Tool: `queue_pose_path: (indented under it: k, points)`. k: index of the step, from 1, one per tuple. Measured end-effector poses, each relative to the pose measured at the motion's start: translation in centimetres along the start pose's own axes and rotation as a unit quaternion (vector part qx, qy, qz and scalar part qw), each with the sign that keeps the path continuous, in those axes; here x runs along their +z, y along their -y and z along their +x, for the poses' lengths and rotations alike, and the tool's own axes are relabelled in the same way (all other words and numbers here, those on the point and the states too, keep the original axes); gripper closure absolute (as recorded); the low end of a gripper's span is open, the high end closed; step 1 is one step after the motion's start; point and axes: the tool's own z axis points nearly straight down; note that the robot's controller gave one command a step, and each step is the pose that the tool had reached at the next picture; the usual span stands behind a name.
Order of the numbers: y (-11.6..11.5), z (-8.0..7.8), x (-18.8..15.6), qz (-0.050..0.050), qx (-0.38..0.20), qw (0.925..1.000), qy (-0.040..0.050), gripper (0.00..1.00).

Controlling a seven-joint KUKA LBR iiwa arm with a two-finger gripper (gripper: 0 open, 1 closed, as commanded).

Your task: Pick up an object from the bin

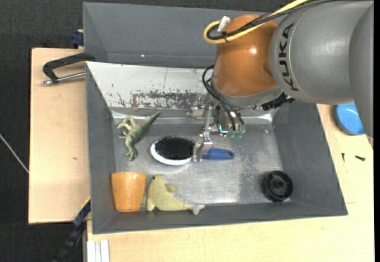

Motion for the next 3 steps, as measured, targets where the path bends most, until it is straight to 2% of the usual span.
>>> queue_pose_path:
  k: [1,2,3]
  points:
    - [-0.6,1.5,6.8,0.000,-0.065,0.9979,0.0004,0.00]
    - [-0.6,1.4,6.5,0.000,-0.064,0.9979,0.0031,1.00]
    - [-1.4,2.7,-6.2,-0.001,-0.057,0.9983,0.0091,1.00]
